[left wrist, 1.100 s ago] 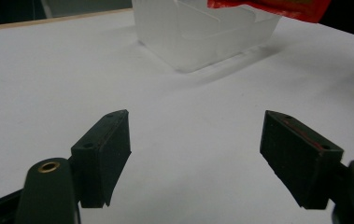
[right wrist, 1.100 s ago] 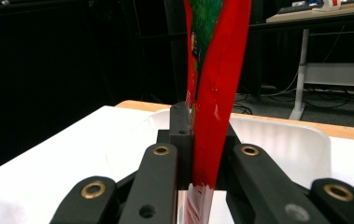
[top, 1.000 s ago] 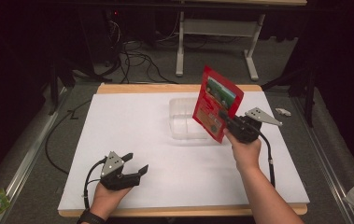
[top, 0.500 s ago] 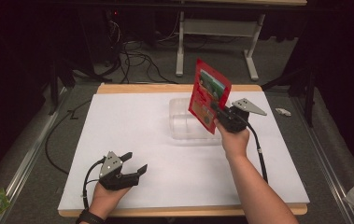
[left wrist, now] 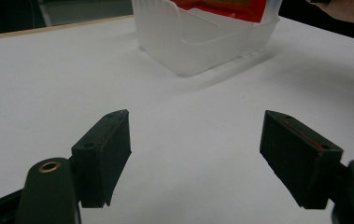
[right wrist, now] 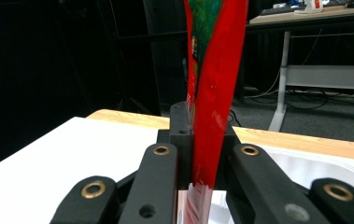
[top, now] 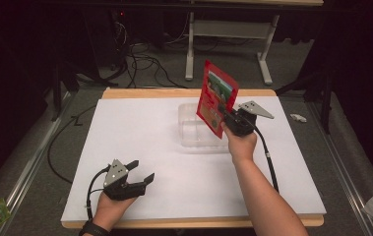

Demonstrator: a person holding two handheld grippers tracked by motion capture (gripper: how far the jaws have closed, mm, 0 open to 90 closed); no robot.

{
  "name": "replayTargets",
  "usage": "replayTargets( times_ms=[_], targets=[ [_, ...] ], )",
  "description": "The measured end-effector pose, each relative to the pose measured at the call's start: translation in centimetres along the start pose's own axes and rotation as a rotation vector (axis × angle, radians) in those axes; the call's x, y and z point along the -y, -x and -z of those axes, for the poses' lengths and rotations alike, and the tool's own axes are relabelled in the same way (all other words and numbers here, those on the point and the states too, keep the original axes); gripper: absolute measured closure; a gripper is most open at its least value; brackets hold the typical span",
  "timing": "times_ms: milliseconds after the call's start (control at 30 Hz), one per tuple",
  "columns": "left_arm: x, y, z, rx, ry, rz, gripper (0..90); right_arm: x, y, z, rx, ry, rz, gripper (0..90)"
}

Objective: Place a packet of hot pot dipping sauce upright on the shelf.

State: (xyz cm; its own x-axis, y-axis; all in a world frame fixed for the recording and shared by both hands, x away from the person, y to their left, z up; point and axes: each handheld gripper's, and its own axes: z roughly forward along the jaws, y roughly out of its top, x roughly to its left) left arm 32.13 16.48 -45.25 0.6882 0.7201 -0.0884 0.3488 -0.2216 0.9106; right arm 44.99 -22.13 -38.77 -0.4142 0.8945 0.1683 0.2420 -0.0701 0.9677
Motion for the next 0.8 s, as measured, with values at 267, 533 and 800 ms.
replayTargets(
  times_ms=[267, 533, 800],
  targets=[
    [0.1, 0.0, -0.1, -0.002, -0.004, 0.000, 25.0, 0.2, -0.2, -0.7, 0.009, -0.017, 0.021, 85.2],
    [0.2, -0.3, 0.1, -0.008, 0.002, 0.012, 24.9, 0.0, -0.2, -1.1, 0.017, -0.018, 0.021, 85.3],
    [0.2, -0.4, 0.1, -0.006, -0.003, 0.013, 24.9, 0.4, -0.5, -1.5, 0.012, -0.027, 0.039, 85.3]
  ],
)
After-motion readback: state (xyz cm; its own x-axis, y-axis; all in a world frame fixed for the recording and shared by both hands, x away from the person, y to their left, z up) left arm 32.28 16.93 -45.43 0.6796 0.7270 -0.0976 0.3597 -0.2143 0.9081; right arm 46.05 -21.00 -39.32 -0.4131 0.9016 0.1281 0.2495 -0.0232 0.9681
